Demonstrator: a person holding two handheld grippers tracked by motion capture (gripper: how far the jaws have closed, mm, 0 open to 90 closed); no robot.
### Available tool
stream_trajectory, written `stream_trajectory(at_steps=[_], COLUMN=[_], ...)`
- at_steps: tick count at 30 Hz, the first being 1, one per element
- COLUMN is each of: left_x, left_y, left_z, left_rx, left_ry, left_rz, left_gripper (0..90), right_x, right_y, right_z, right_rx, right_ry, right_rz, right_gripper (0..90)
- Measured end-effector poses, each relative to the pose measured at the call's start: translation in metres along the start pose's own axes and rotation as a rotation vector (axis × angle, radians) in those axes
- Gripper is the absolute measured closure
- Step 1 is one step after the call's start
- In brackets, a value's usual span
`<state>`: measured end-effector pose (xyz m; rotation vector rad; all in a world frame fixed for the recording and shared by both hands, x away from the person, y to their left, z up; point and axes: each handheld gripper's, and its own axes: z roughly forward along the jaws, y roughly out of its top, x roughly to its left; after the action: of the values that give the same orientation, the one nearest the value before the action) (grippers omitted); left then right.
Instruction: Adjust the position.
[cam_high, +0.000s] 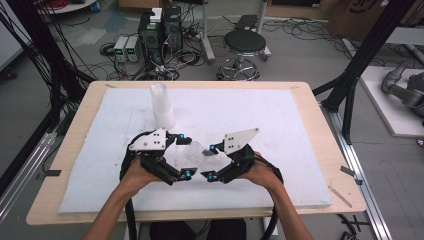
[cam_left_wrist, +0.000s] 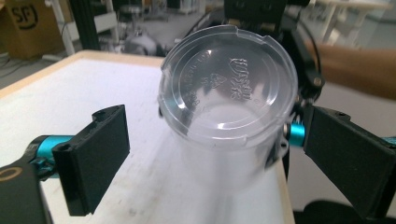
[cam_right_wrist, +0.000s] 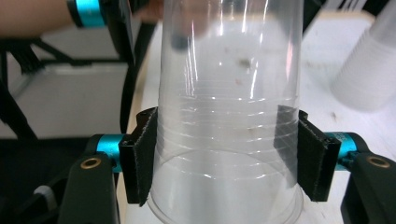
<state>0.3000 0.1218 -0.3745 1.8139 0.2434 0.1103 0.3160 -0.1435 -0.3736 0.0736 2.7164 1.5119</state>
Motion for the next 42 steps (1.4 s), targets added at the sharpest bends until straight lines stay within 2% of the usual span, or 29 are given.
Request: stream_trajectory(at_steps=[2,7,10,13,15,17,23,34,42], left_x=[0.002,0.004,0.005,0.007,0.008,0.009,0.008,0.007,0.009], left_y=[0.004,0.012,0.014,0.016,0.017,0.019,0.020,0.028,0.026], left_z=[-0.003,-0.002,0.001,0.003,0.003,0.003,0.006,0.028,0.033], left_rx=[0.080,0.336,0.469,0.560,0.591,0.608,0.616,0.567,0.553], left_ry=[0.004,-0.005,0.002,0.003,-0.002,-0.008,-0.016,-0.057,-0.073], left_rz=[0.013,0.051,0.065,0.071,0.073,0.075,0.077,0.085,0.072], left_gripper=[7.0,7.0,7.0,7.1,7.1,7.2,8.1,12.7,18.5], right_x=[-0.001,-0.004,-0.004,-0.004,-0.003,-0.002,-0.002,-0.006,-0.006], right_y=[0.004,0.014,0.021,0.030,0.036,0.042,0.050,0.048,0.047], right_z=[-0.002,-0.005,-0.005,-0.002,0.000,0.001,0.003,0.009,0.008], right_rx=[0.067,0.255,0.367,0.477,0.534,0.564,0.579,0.606,0.605], right_ry=[-0.004,-0.012,-0.011,0.001,0.011,0.017,0.026,0.043,0.043], right_rz=[0.000,-0.024,-0.037,-0.062,-0.077,-0.088,-0.100,-0.091,-0.091], right_gripper=[33.6,33.6,33.5,33.6,33.6,33.6,33.7,33.7,33.7])
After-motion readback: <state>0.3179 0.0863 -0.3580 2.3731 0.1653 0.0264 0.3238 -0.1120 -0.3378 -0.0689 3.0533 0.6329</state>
